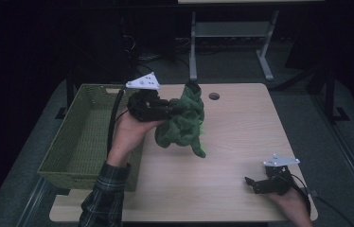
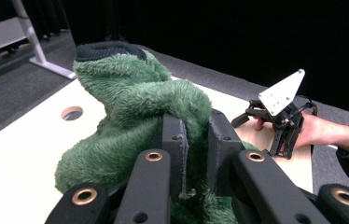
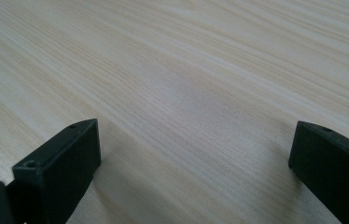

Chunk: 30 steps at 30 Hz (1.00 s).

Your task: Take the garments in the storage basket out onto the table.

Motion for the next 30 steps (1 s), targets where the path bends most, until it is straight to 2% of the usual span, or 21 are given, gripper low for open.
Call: schedule_targets(ticks=[2, 3, 10, 11, 20, 24, 30], left_arm=[[-0.001, -0.001, 0.004, 1.0, 0.003, 0.005, -0.003, 1.0, 0.004, 79.5], [-0.004, -0.005, 0.013, 0.9998, 0.01, 0.015, -0.01, 0.9999, 0.009, 79.5], [-0.009, -0.015, 0.034, 0.9989, 0.019, 0.044, -0.02, 0.9995, 0.024, 79.5], [-0.01, -0.018, 0.041, 0.9982, 0.021, 0.056, -0.023, 0.9993, 0.029, 79.5], [-0.016, -0.033, 0.067, 0.9955, 0.045, 0.083, -0.05, 0.9969, 0.061, 79.4], [-0.019, -0.047, 0.088, 0.9927, 0.05, 0.11, -0.061, 0.9933, 0.098, 79.4], [-0.021, -0.067, 0.114, 0.9872, 0.051, 0.151, -0.076, 0.9834, 0.165, 79.2]], right_arm=[[0.0, 0.0, 0.0, 1.0, 0.0, 0.0, 0.0, 1.0, 0.0, 1.9], [0.0, 0.0, 0.0, 1.0, 0.0, 0.0, 0.0, 1.0, 0.0, 1.9], [0.0, 0.0, 0.0, 1.0, 0.0, 0.0, 0.0, 1.0, 0.0, 1.9], [0.0, 0.0, 0.0, 1.0, 0.0, 0.0, 0.0, 1.0, -0.001, 1.9], [0.0, 0.0, 0.0, 1.0, -0.001, 0.0, 0.001, 1.0, 0.0, 1.9], [0.0, 0.0, 0.0, 1.0, -0.004, 0.001, 0.004, 1.0, -0.002, 1.9], [0.0, 0.0, 0.0, 1.0, -0.004, 0.001, 0.004, 1.0, 0.0, 1.9]])
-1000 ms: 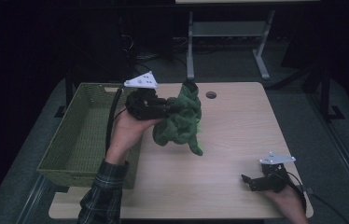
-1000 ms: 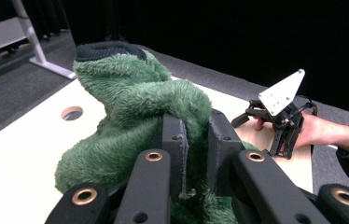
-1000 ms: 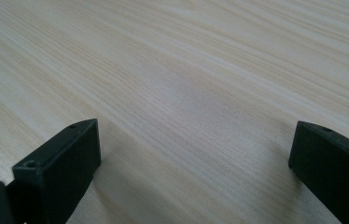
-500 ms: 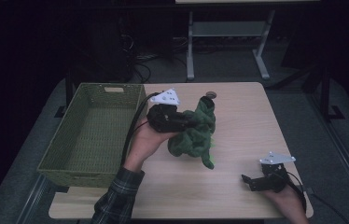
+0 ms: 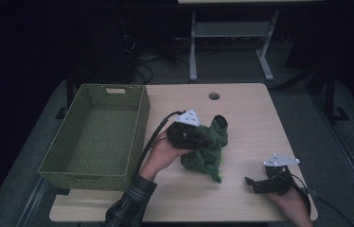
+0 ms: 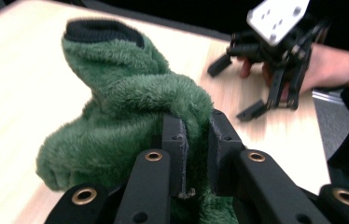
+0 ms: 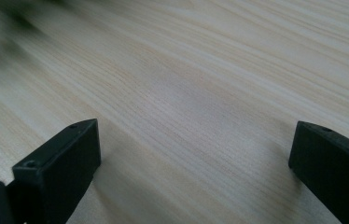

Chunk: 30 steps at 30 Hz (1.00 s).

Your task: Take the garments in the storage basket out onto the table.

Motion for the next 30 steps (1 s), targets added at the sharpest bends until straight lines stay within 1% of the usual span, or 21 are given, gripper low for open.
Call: schedule_targets(ticks=[1, 2, 3, 7, 8, 9, 10, 11, 12, 13, 16, 20, 21, 24, 25, 27, 29, 30], left_arm=[[0.001, -0.003, 0.005, 0.9999, -0.008, 0.008, 0.008, 0.9999, 0.011, 79.1], [0.001, -0.003, 0.005, 0.9999, -0.008, 0.008, 0.008, 0.9999, 0.011, 79.0], [0.002, -0.01, 0.014, 0.9996, -0.021, 0.02, 0.021, 0.9994, 0.029, 79.0], [0.003, -0.021, 0.032, 0.9977, -0.047, 0.049, 0.044, 0.9974, 0.057, 78.9], [0.004, -0.023, 0.036, 0.9974, -0.047, 0.054, 0.044, 0.9967, 0.069, 78.9], [0.005, -0.026, 0.039, 0.9973, -0.047, 0.056, 0.043, 0.9958, 0.081, 78.9], [0.005, -0.026, 0.039, 0.9973, -0.047, 0.056, 0.043, 0.9958, 0.081, 78.9], [0.005, -0.03, 0.047, 0.9964, -0.059, 0.061, 0.053, 0.9939, 0.096, 78.9], [0.006, -0.032, 0.051, 0.9958, -0.066, 0.063, 0.059, 0.9933, 0.1, 78.9], [0.006, -0.033, 0.055, 0.9959, -0.063, 0.065, 0.056, 0.9922, 0.111, 78.9], [0.007, -0.037, 0.066, 0.9954, -0.075, 0.06, 0.066, 0.9888, 0.134, 78.9], [0.008, -0.039, 0.081, 0.9962, -0.072, 0.049, 0.063, 0.9849, 0.162, 78.9], [0.008, -0.04, 0.084, 0.996, -0.076, 0.047, 0.068, 0.9853, 0.157, 78.9], [0.009, -0.041, 0.088, 0.996, -0.079, 0.042, 0.072, 0.9852, 0.156, 78.4], [0.01, -0.043, 0.091, 0.9954, -0.088, 0.039, 0.08, 0.9844, 0.157, 77.9], [0.011, -0.043, 0.092, 0.9953, -0.088, 0.041, 0.08, 0.9847, 0.155, 76.6], [0.01, -0.042, 0.09, 0.9949, -0.092, 0.041, 0.085, 0.9845, 0.153, 73.1], [0.01, -0.042, 0.089, 0.9949, -0.092, 0.04, 0.085, 0.9849, 0.15, 69.8]], right_arm=[[0.0, 0.0, 0.0, 1.0, 0.0, 0.0, 0.0, 1.0, 0.0, 1.9], [0.0, 0.0, 0.0, 1.0, 0.0, 0.0, 0.0, 1.0, 0.0, 1.9], [0.0, 0.0, 0.0, 1.0, 0.0, 0.0, 0.0, 1.0, 0.0, 1.9], [0.0, 0.0, 0.0, 1.0, -0.001, -0.001, 0.001, 1.0, 0.0, 1.9], [0.0, 0.0, 0.0, 1.0, -0.001, 0.0, 0.001, 1.0, 0.0, 1.9], [0.0, 0.0, 0.0, 1.0, -0.001, -0.001, 0.001, 1.0, 0.0, 1.8], [0.0, 0.0, 0.0, 1.0, -0.001, -0.001, 0.001, 1.0, 0.0, 1.8], [0.0, 0.0, 0.0, 1.0, 0.0, -0.001, 0.0, 1.0, 0.0, 1.9], [0.0, 0.0, 0.0, 1.0, 0.0, -0.001, 0.0, 1.0, 0.0, 1.8], [0.0, 0.0, 0.0, 1.0, 0.001, -0.001, -0.001, 1.0, 0.0, 1.9], [0.0, 0.0, 0.0, 1.0, 0.0, -0.001, 0.0, 1.0, 0.0, 1.8], [0.0, 0.0, 0.0, 1.0, 0.0, -0.001, 0.0, 1.0, 0.0, 1.9], [0.0, 0.0, 0.0, 1.0, 0.0, -0.001, 0.0, 1.0, 0.001, 1.9], [0.0, 0.0, 0.0, 1.0, 0.0, -0.001, 0.0, 1.0, 0.001, 1.8], [0.0, 0.0, 0.0, 1.0, -0.001, -0.001, 0.001, 1.0, 0.0, 1.9], [0.0, 0.0, 0.0, 1.0, -0.001, -0.001, 0.001, 1.0, 0.0, 1.9], [0.0, 0.0, 0.0, 1.0, -0.001, -0.001, 0.001, 1.0, 0.0, 1.9], [0.0, 0.0, 0.0, 1.0, 0.0, -0.001, 0.0, 1.0, 0.001, 1.8]])
